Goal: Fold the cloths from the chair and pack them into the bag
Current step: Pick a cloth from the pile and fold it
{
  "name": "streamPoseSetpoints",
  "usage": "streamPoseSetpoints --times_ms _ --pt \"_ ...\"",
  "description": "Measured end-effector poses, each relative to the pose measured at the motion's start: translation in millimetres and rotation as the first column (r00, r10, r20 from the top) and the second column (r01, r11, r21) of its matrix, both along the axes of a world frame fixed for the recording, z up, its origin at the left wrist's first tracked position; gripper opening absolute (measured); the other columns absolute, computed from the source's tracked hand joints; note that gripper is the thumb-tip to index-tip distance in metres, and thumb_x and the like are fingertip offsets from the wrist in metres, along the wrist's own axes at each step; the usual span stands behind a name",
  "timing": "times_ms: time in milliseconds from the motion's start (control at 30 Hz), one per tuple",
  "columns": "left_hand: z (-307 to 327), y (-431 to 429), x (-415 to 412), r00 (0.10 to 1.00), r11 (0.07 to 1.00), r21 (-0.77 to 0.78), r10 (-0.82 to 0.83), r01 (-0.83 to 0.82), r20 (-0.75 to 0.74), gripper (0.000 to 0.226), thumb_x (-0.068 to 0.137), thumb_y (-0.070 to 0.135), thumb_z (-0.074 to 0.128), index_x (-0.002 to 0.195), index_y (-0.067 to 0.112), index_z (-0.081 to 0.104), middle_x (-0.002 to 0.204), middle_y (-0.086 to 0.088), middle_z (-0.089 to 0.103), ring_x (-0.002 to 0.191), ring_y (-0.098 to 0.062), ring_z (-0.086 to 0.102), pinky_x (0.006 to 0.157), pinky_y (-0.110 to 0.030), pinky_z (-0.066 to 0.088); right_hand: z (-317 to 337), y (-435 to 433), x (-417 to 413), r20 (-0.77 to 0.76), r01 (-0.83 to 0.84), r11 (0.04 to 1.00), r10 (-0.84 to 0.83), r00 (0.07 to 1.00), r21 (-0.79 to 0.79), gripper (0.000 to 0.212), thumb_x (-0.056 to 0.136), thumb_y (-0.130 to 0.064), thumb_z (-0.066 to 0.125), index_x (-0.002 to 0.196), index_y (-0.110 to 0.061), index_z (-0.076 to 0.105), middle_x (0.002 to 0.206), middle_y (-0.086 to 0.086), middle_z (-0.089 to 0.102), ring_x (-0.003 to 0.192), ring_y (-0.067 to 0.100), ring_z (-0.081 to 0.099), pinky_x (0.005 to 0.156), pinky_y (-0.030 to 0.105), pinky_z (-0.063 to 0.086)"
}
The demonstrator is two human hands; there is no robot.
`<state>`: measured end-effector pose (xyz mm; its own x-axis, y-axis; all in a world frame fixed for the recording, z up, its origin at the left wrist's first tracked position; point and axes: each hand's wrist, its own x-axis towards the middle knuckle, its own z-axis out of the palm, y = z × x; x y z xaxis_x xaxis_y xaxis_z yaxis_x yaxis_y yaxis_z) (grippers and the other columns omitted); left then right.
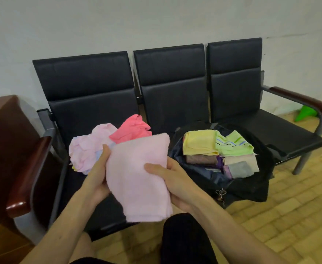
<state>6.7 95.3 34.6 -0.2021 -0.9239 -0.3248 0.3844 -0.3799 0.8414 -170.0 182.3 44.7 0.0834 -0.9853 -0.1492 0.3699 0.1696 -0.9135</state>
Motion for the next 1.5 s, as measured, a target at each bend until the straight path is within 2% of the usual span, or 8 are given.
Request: streamPoseSetpoints --times_ms 67,167,433,633,900,1300,1400,1500 --pt "-14.8 5.6 -15.5 0.967 0.986 0.024 -0.155 0.163 -0.201 0.077 0.074 0.069 0.062 0.13 0.017 0.065 0.129 -0.011 0.066 0.119 -0.033 0.063 0.095 -0.049 0.054 3.0 -5.9 -18.4 0.071 0.035 0.998 -0.039 0.997 0.056 0.038 0.09 -0.014 0.067 0.127 -0.013 0.06 0.116 0.009 0.072 0.108 0.028 0.069 0.099 0.048 0.052" --pt "-28.9 6.9 -40.4 0.915 0.937 0.071 -0.315 0.342 -0.254 0.07 0.084 0.063 0.052 0.13 0.011 0.065 0.134 -0.016 0.063 0.116 -0.034 0.065 0.088 -0.049 0.057 -2.1 -14.8 -54.0 0.122 0.127 0.986 -0.139 0.983 0.105 0.035 0.088 -0.017 0.068 0.121 -0.01 0.062 0.11 0.011 0.074 0.104 0.027 0.07 0.091 0.043 0.055" --pt "-66.0 -47.2 -147.1 0.862 0.905 0.005 -0.408 0.426 0.3 0.027 0.096 0.031 0.061 0.118 0.016 0.064 0.107 -0.006 0.076 0.1 -0.021 0.072 0.079 -0.033 0.059 -72.7 -43.3 -175.8 -0.199 0.294 0.928 -0.25 0.947 0.231 0.034 0.092 -0.029 0.067 0.124 -0.018 0.061 0.104 0.001 0.076 0.095 0.019 0.073 0.079 0.036 0.059" --pt "-112.2 -125.5 -230.0 0.838 0.899 0.016 -0.415 0.438 0.355 0.032 0.094 0.028 0.066 0.123 0.016 0.063 0.109 -0.004 0.075 0.102 -0.021 0.071 0.086 -0.038 0.058 -106.9 -107.1 -250.2 -0.343 0.411 0.892 -0.333 0.879 0.189 0.024 0.094 -0.026 0.065 0.117 -0.025 0.059 0.105 -0.005 0.072 0.094 0.013 0.069 0.068 0.024 0.055" --pt "-157.6 -241.2 -304.0 0.794 0.889 -0.034 -0.39 0.457 0.466 0.037 0.099 0.026 0.06 0.136 0.021 0.055 0.126 -0.001 0.066 0.112 -0.02 0.065 0.1 -0.043 0.053 -160.2 -221.1 -325.9 -0.458 0.474 0.873 -0.377 0.805 0.113 0.033 0.094 -0.013 0.064 0.127 -0.016 0.058 0.111 0.003 0.072 0.092 0.018 0.07 0.076 0.031 0.057" --pt "-206.6 -279.7 -326.7 0.712 0.854 0.037 -0.456 0.519 0.534 0.035 0.101 0.026 0.055 0.137 0.025 0.051 0.126 -0.001 0.063 0.111 -0.018 0.061 0.099 -0.038 0.052 -205.6 -256.5 -349.1 -0.667 0.539 0.83 -0.321 0.672 0.145 0.039 0.092 -0.021 0.066 0.128 -0.028 0.056 0.102 -0.003 0.068 0.087 0.018 0.066 0.068 0.03 0.053" --pt "-203.3 -279.0 -317.0 0.699 0.86 0.055 -0.448 0.507 0.557 0.034 0.1 0.029 0.054 0.133 0.024 0.052 0.125 -0.004 0.062 0.11 -0.021 0.061 0.097 -0.039 0.053 -199.8 -258.4 -338.5 -0.746 0.606 0.785 -0.323 0.582 0.133 0.041 0.089 -0.017 0.068 0.128 -0.019 0.055 0.099 0.008 0.068 0.087 0.028 0.065 0.076 0.039 0.054" --pt "-195.6 -272.8 -292.6 0.656 0.863 -0.013 -0.374 0.505 0.656 0.029 0.094 0.034 0.061 0.122 0.03 0.057 0.109 -0.001 0.065 0.101 -0.022 0.065 0.087 -0.042 0.058 -188.4 -255.7 -317.7 -0.924 0.664 0.745 -0.294 0.242 -0.063 0.052 0.085 -0.016 0.07 0.133 -0.007 0.051 0.122 0.023 0.059 0.113 0.041 0.053 0.097 0.048 0.04"
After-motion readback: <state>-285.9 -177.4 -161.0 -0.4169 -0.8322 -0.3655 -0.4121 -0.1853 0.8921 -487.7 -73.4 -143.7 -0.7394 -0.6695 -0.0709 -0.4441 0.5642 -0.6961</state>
